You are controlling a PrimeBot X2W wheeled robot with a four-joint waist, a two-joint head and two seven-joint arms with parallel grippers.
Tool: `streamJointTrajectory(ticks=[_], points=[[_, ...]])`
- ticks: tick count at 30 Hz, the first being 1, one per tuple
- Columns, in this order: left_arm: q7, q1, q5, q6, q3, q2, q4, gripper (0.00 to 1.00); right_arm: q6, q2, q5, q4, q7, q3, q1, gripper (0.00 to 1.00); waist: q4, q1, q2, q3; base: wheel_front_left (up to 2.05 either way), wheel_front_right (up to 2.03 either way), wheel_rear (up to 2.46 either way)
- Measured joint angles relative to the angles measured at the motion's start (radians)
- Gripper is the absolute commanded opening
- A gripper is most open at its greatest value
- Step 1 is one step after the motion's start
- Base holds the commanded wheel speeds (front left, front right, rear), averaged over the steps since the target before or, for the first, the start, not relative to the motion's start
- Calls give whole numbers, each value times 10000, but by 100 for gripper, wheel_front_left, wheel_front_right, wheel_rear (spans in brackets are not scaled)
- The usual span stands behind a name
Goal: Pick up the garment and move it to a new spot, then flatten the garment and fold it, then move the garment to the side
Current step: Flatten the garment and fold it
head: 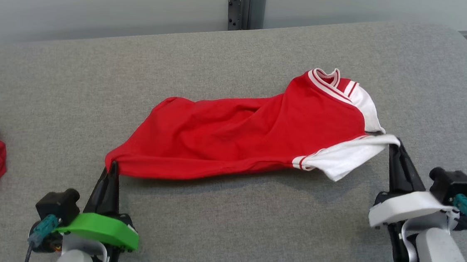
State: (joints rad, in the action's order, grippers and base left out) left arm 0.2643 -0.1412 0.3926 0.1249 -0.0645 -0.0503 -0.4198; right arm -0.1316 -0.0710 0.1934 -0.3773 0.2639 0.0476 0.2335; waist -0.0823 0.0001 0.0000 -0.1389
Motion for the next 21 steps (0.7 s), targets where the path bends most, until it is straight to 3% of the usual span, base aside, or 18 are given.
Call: streamJointTrajectory(ticks=[3, 9, 17, 21], points=[[-2, -502, -291, 33, -188, -109, 612, 0, 0, -408, 282, 941, 0, -109, 453, 0, 77, 0, 0, 229, 0, 0, 0], [-2, -1982, -662, 44, -190, -1220, 1705, 0, 0, -1179, 677, 2520, 2, -48, 1745, 0, 165, 0, 0, 757, 0, 0, 0], [-2, -4286, -991, 67, -274, -2713, 1987, 0, -2, -2094, 915, 3141, 2, -194, 3814, 0, 265, 0, 0, 1342, 0, 0, 0], [-261, -5259, -1035, 67, -362, -3154, 1908, 0, -2, -2393, 949, 3120, 2, -247, 4755, 0, 302, 0, 0, 1295, 0, 0, 0]])
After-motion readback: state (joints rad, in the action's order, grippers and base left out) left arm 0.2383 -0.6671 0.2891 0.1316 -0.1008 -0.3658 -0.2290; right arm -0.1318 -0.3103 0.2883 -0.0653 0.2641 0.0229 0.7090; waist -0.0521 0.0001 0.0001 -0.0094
